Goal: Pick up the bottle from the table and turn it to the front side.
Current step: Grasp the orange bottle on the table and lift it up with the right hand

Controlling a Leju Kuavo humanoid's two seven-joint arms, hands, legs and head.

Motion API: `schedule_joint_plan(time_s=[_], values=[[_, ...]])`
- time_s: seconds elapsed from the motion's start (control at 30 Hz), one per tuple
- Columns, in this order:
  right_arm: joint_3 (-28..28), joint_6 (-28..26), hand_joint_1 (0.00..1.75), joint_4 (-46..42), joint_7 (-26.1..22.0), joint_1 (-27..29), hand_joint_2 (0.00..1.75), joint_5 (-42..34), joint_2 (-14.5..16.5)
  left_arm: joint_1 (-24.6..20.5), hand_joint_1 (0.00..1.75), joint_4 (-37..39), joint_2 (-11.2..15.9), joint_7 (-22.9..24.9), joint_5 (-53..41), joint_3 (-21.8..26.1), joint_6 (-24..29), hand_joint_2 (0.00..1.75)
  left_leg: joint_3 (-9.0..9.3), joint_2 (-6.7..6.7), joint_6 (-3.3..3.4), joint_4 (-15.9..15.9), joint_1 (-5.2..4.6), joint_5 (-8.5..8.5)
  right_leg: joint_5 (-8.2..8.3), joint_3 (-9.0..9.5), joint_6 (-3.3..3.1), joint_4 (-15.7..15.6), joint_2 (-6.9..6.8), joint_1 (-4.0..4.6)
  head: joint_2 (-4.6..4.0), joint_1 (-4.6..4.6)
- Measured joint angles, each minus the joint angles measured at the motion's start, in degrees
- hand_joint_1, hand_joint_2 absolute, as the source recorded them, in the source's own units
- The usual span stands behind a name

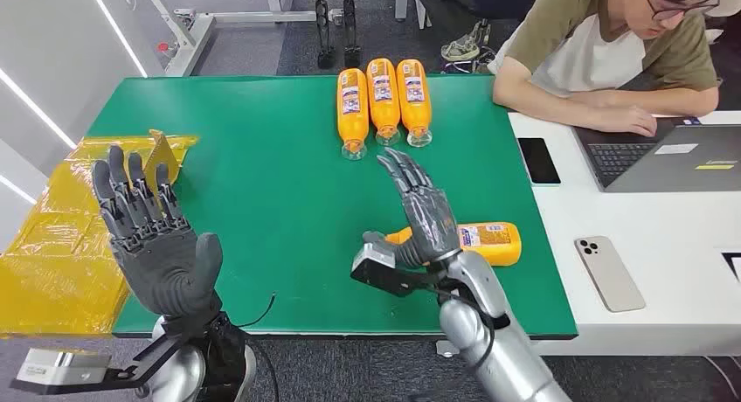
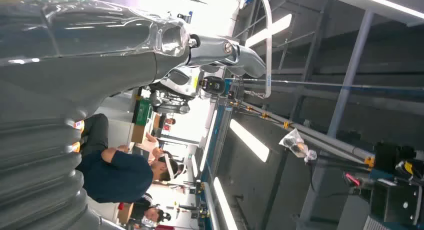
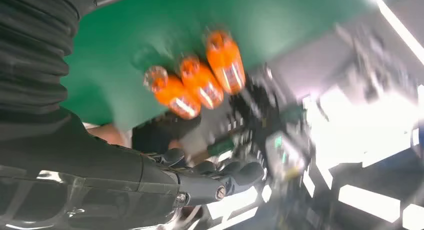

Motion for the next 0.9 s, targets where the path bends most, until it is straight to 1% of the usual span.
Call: schedule_joint_plan(time_s=[0.07,0.13,0.2,0.3,0.37,0.47,0.6,0.67,0.77,0.9], values=[[1.18,2.28,0.0,3.77,-0.17,-2.96,1.75,-0.11,-0.41,0.05,0.0,-0.33,0.12,0.0,0.16,0.29,0.05,1.75,0.0,-0.07,-0.03,0.01,0.0,0.05,0.01,0.0,-0.01,0.0,-0.04,0.0,0.0,0.01],[3.43,6.1,0.0,10.49,-0.41,-7.98,1.75,-0.27,-1.12,0.21,0.0,-0.93,0.31,-0.01,0.47,0.72,0.16,1.75,-0.02,-0.2,-0.06,0.01,0.01,0.11,0.02,0.0,-0.02,0.0,-0.13,0.0,0.0,0.01],[5.54,9.16,0.0,15.95,-0.53,-11.57,1.75,-0.36,-1.62,0.44,0.0,-1.42,0.48,-0.03,0.84,0.95,0.31,1.75,-0.03,-0.26,-0.06,0.01,0.01,0.12,0.01,0.0,-0.03,0.01,-0.19,0.0,0.0,0.01],[8.61,12.96,0.0,22.79,-1.06,-15.21,1.75,-0.69,-2.45,0.57,0.0,-1.97,0.77,-0.04,1.51,1.27,0.69,1.75,-0.04,-0.28,-0.06,0.01,0.01,0.11,0.0,0.0,-0.02,0.0,-0.2,0.01,0.0,0.0],[10.24,14.04,0.0,26.13,-1.45,-16.62,1.75,-0.82,-2.96,0.58,0.0,-2.19,0.94,-0.04,1.75,1.45,0.8,1.75,-0.06,-0.3,-0.06,0.01,0.01,0.1,-0.01,-0.01,-0.01,0.0,-0.21,0.01,0.0,0.01],[12.05,16.48,0.0,29.68,-1.96,-18.23,1.75,-1.28,-3.53,0.59,0.0,-2.39,1.22,-0.04,2.16,1.71,0.88,1.75,-0.07,-0.28,-0.06,0.01,0.0,0.08,-0.01,-0.03,0.0,-0.02,-0.19,0.0,0.0,0.01],[15.35,23.11,0.0,33.43,-2.97,-21.09,1.75,-2.93,-4.62,0.57,0.0,-2.46,1.59,-0.04,3.01,1.82,0.84,1.75,-0.07,-0.28,-0.06,0.01,0.0,0.08,-0.01,-0.04,0.0,-0.03,-0.2,0.0,0.0,0.01],[17.23,25.24,0.0,34.64,-3.2,-22.48,1.75,-3.61,-5.25,0.55,0.0,-2.46,1.72,-0.04,3.29,1.9,0.78,1.75,-0.07,-0.28,-0.06,0.02,0.0,0.09,0.0,-0.03,0.0,-0.03,-0.2,0.0,0.0,0.01],[19.39,26.35,0.0,35.76,-3.26,-23.85,1.75,-3.9,-5.99,0.52,0.0,-2.46,1.88,-0.04,3.39,2.02,0.77,1.75,-0.06,-0.27,-0.06,0.02,0.0,0.09,0.01,-0.03,0.0,-0.02,-0.19,0.0,0.0,0.01],[20.9,26.59,0.0,36.57,-3.23,-24.66,1.75,-3.92,-6.5,0.51,0.0,-2.46,2.12,-0.04,3.39,2.08,0.76,1.75,-0.06,-0.25,-0.06,0.03,0.0,0.09,0.0,-0.04,-0.01,-0.02,-0.19,0.0,0.0,0.01]])
